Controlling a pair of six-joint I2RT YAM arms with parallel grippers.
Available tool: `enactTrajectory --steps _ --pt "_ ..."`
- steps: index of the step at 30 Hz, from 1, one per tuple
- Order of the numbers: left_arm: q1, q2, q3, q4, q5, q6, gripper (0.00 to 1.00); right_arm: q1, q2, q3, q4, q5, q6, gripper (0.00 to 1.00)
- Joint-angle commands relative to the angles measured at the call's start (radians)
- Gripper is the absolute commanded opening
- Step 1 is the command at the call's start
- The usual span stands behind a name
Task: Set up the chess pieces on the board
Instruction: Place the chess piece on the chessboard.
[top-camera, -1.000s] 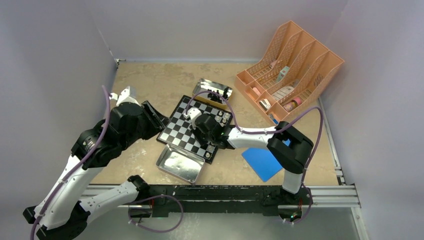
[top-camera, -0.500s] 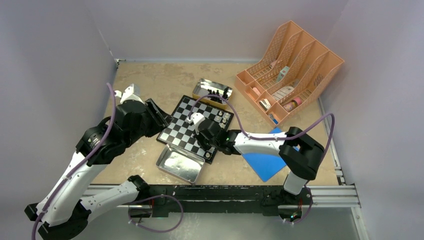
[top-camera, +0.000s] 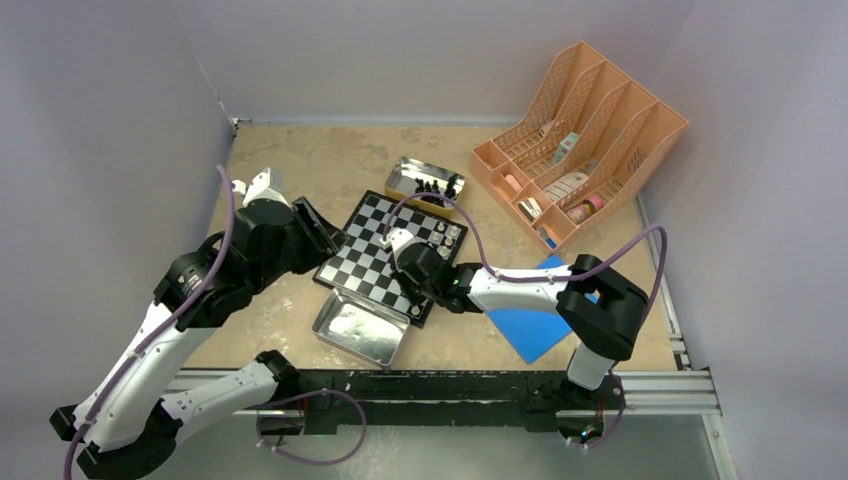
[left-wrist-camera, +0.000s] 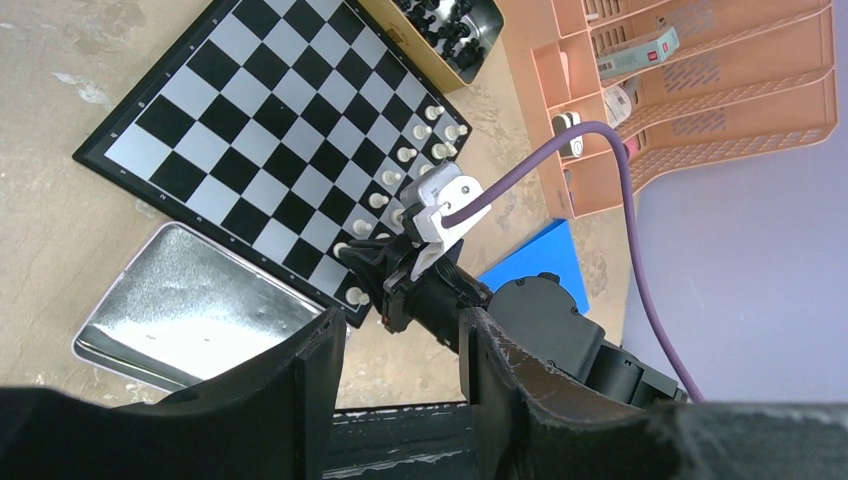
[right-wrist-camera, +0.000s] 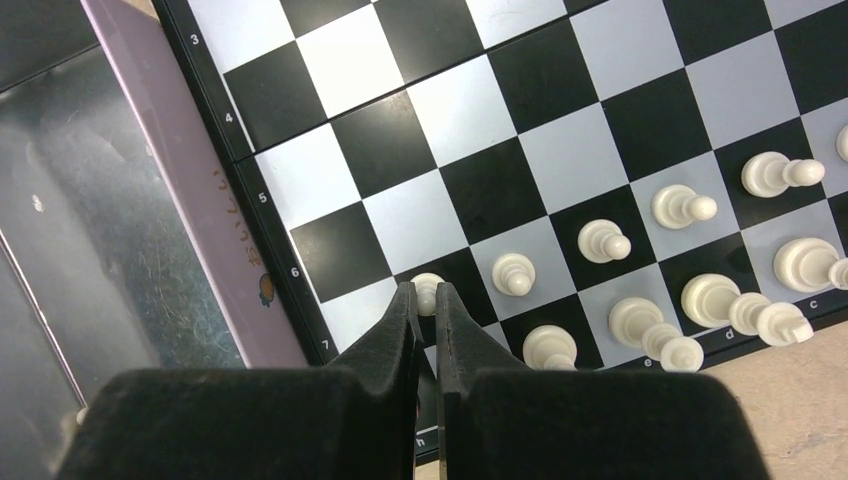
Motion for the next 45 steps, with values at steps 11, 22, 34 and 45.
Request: enactTrajectory --steps 11,22,34,45 --pt "0.002 -0.02 -0.005 0.041 -0.002 0.016 0.46 0.002 -0.001 -0.011 -0.015 0.046 0.046 0.07" --pt "0.001 -0.022 0.005 0.041 -0.013 0.038 0.46 0.003 -0.021 0.006 -0.02 0.056 0.039 0.17" --pt "0.001 -0.034 0.009 0.01 -0.016 0.034 0.46 0.003 -0.076 0.059 -0.052 0.041 0.013 0.27" --pt "0.002 -0.072 -0.096 0.023 0.008 -0.002 0.45 0.004 -0.155 0.169 -0.179 0.002 0.04 0.27"
